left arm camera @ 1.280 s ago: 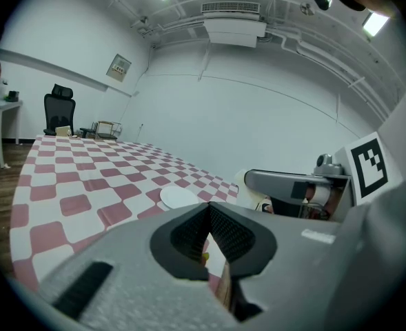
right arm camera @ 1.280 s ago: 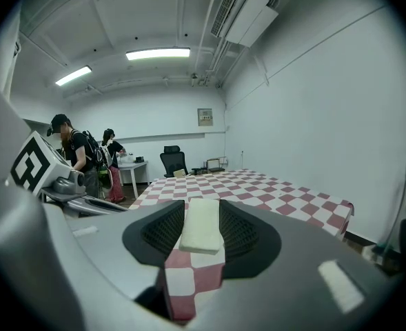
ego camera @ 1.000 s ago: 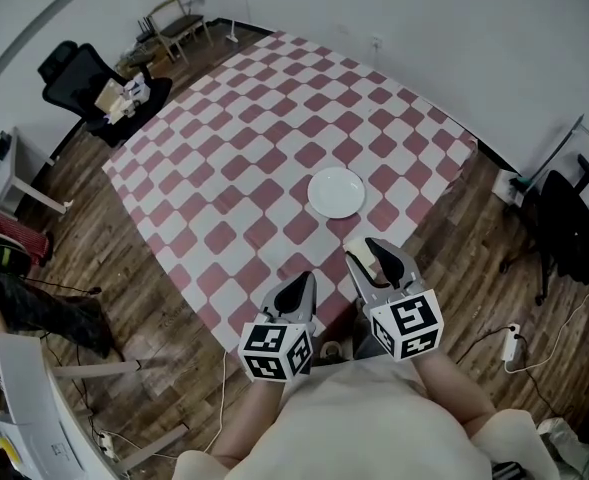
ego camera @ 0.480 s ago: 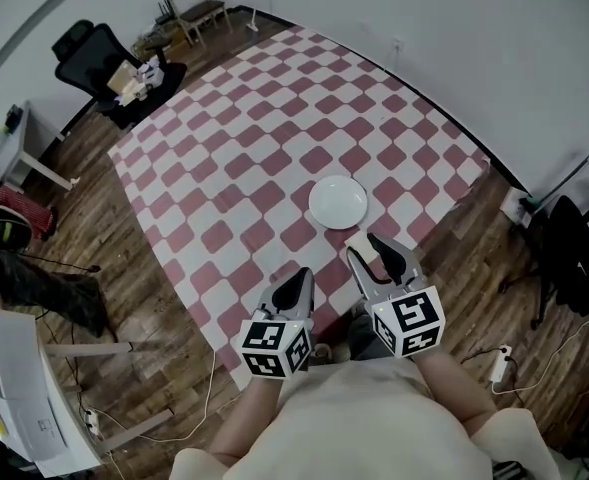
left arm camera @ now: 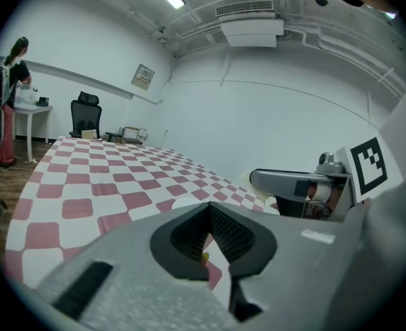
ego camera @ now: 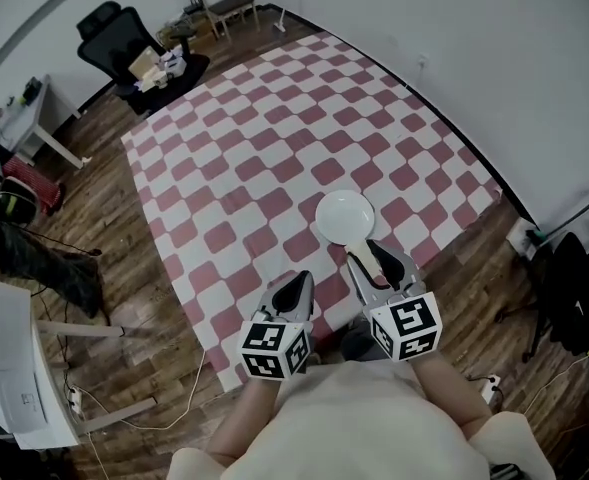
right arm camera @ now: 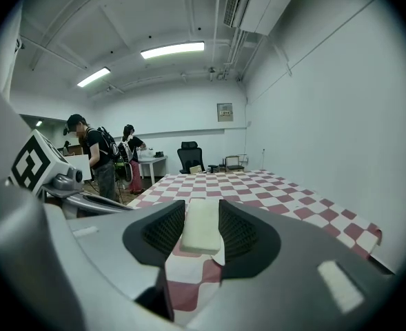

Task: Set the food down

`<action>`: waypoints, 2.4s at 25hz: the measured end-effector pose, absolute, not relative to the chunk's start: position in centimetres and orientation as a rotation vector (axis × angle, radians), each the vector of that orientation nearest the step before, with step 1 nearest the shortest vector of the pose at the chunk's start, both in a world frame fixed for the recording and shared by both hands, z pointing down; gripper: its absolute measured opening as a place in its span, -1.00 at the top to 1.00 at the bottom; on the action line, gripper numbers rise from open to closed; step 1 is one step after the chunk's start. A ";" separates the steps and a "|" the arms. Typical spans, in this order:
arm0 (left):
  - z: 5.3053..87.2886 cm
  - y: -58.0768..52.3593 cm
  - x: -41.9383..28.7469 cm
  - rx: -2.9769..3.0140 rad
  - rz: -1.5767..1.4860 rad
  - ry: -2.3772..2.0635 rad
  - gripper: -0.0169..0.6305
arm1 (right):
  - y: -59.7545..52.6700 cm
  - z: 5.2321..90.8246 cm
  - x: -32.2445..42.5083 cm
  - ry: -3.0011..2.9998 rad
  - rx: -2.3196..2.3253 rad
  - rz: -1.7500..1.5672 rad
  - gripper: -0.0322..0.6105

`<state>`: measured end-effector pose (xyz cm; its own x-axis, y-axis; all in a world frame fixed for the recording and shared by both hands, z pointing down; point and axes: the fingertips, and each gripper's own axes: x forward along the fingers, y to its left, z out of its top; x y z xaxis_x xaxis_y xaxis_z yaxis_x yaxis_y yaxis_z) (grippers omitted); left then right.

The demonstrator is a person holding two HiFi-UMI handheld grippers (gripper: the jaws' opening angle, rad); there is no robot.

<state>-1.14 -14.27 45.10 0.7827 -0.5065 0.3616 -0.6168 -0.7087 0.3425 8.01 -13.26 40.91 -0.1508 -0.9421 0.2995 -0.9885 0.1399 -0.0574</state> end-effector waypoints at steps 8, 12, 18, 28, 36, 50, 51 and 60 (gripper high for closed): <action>45.1 -16.3 -0.7 2.496 0.318 -0.930 0.93 | -15.6 41.4 8.1 -2.283 1.823 0.371 0.40; 45.0 -17.2 -0.8 2.479 0.316 -0.971 0.93 | -16.7 41.4 7.9 -2.315 1.780 0.369 0.40; 45.1 -17.8 -0.7 2.449 0.312 -1.032 0.93 | -17.9 41.4 7.7 -2.363 1.714 0.367 0.40; 45.0 -18.0 0.1 2.430 0.305 -1.093 0.93 | -18.8 41.4 8.4 -2.411 1.659 0.362 0.40; 44.8 -18.3 0.2 2.403 0.299 -1.162 0.93 | -19.6 41.4 8.5 -2.456 1.595 0.361 0.40; 44.8 -19.2 2.1 2.365 0.280 -1.236 0.93 | -21.1 41.4 10.0 -2.503 1.500 0.342 0.40; 44.9 -19.2 2.3 2.363 0.280 -1.239 0.93 | -21.1 41.4 10.2 -2.506 1.495 0.341 0.40; 45.0 -19.5 4.4 2.342 0.266 -1.270 0.93 | -21.6 41.8 11.8 -2.523 1.446 0.337 0.40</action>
